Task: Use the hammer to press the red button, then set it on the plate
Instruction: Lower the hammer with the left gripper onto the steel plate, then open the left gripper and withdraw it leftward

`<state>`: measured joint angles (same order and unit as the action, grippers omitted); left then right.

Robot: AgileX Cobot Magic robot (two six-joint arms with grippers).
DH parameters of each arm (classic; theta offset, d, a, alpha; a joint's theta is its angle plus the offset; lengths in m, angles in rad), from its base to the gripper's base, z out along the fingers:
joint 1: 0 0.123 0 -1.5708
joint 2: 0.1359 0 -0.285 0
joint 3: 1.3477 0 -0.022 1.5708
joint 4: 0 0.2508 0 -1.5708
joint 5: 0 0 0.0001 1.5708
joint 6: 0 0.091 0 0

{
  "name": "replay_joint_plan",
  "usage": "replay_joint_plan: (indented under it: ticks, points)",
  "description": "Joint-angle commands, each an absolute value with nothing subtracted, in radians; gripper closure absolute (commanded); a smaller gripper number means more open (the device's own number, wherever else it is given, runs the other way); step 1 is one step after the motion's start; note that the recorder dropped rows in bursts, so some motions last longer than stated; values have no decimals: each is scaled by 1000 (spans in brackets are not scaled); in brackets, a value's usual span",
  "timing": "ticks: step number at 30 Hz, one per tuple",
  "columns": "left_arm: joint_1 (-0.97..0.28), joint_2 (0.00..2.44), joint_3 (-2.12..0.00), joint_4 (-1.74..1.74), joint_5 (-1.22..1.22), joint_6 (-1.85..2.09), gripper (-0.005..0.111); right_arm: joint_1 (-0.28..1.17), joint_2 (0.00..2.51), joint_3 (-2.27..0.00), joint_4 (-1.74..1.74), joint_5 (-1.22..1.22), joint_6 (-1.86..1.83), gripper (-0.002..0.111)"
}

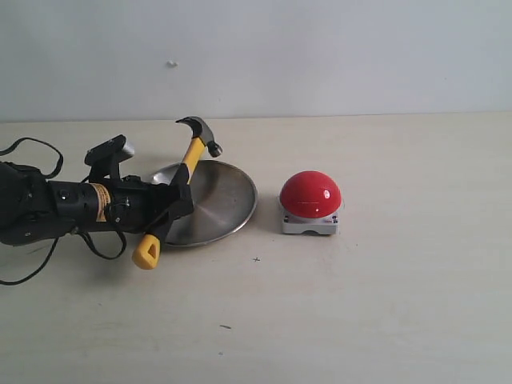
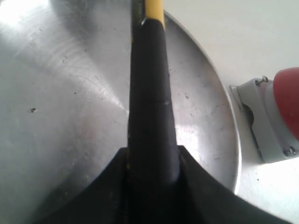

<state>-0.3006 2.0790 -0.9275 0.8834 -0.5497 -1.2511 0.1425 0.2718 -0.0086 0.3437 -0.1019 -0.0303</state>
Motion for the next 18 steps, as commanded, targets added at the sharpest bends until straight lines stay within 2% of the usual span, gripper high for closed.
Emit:
replay_joint_plan:
  ticks: [1, 7, 14, 18]
  points:
    - [-303, 2071, -942, 879, -602, -1240, 73, 140, 267, -5, 341, -102, -32, 108]
    - [-303, 2071, -942, 879, -602, -1240, 67, 140, 267, -5, 341, -102, -32, 108]
    - [-303, 2071, -942, 886, -602, -1240, 50, 140, 267, -5, 341, -102, -32, 108]
    - [-303, 2071, -942, 886, -602, -1240, 50, 140, 267, -5, 341, -102, -32, 108]
